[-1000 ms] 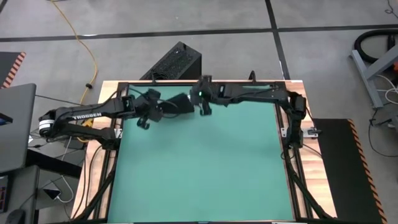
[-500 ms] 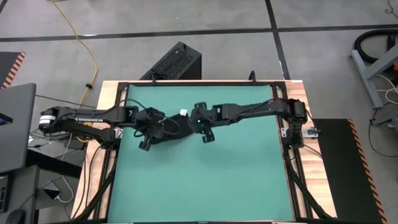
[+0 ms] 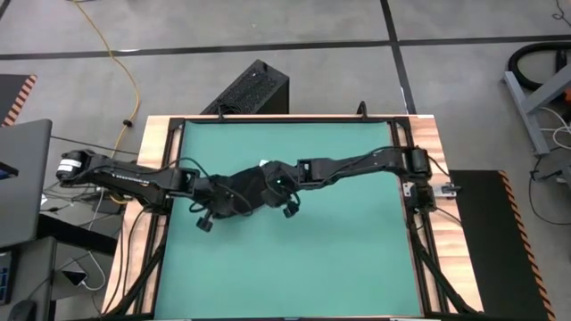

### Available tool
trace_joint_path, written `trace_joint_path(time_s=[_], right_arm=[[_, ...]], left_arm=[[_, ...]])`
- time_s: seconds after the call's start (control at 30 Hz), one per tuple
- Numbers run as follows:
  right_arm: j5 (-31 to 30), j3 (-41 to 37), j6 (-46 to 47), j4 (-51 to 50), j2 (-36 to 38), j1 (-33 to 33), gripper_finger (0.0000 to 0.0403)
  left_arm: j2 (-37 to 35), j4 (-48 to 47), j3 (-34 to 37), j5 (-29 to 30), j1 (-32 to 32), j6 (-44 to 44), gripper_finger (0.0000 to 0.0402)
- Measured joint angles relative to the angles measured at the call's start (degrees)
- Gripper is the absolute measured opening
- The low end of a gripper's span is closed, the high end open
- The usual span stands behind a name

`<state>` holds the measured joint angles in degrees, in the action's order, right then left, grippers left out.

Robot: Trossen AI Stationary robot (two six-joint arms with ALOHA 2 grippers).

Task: Roll napkin
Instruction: Fold the black table napkin

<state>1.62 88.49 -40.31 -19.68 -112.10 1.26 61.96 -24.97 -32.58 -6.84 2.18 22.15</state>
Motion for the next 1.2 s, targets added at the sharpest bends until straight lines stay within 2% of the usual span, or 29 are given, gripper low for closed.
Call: trace_joint_path(time_s=[0.2, 0.33, 0.77, 1.2], right_arm=[[1.52, 0.97, -9.21, 9.52, -5.46, 0.88, 0.0177], [1.95, 3.00, -11.40, 10.00, -7.83, 1.60, 0.0176], [10.18, 8.94, -12.24, 7.01, -11.01, 4.83, 0.0175], [13.44, 9.01, -13.09, 8.27, -14.21, 7.03, 0.0175]], left_arm=[[0.02, 0.78, 0.00, 0.73, 1.94, -0.37, 0.0000], [0.02, 1.25, 0.00, 1.65, 2.40, -0.22, 0.0000], [0.02, 1.71, -0.04, 2.04, 2.40, 0.68, 0.0000], [0.02, 1.50, -0.04, 2.10, 2.40, 0.72, 0.0000]])
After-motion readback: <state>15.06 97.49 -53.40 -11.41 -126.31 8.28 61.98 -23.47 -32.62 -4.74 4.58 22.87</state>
